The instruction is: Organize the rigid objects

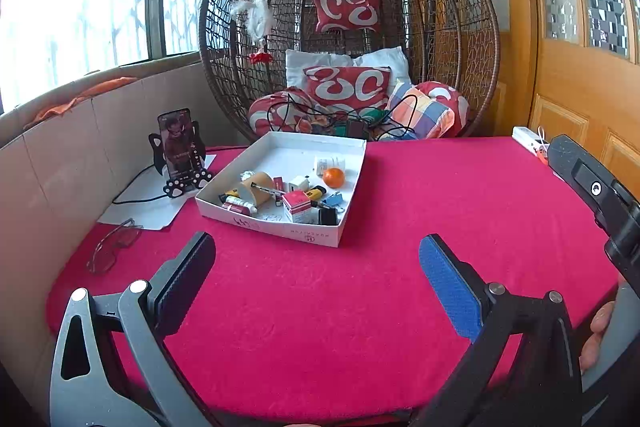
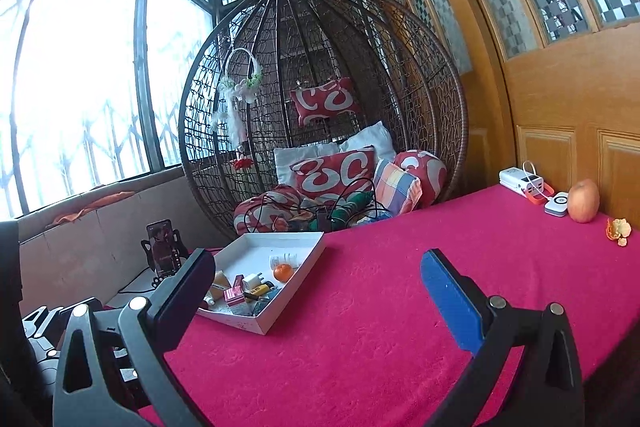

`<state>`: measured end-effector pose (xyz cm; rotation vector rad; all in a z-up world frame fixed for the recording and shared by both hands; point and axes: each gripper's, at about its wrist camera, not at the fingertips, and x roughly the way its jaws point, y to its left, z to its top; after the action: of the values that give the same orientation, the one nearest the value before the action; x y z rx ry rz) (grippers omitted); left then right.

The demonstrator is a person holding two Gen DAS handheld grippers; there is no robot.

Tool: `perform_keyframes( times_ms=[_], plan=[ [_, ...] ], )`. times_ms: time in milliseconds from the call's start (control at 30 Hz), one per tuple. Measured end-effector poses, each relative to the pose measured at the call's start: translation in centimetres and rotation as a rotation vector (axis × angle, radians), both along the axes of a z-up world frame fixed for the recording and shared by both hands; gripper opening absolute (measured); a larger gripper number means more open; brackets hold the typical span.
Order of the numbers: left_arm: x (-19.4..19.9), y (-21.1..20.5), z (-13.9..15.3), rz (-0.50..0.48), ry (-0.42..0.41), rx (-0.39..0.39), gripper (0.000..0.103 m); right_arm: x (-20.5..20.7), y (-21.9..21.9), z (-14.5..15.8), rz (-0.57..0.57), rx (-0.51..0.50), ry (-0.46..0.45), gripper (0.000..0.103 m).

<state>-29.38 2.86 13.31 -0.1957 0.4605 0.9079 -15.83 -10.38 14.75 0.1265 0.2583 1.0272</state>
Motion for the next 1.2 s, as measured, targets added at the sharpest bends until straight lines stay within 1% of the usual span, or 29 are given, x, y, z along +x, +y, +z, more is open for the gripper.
perform_keyframes(
  times_ms=[1200],
  plan=[
    [0.45, -0.57, -0.8, 0.002, 0.018, -0.02, 0.103, 0.3, 0.63, -1.0, 0.007, -0.029, 0.066, 0.103]
  ],
)
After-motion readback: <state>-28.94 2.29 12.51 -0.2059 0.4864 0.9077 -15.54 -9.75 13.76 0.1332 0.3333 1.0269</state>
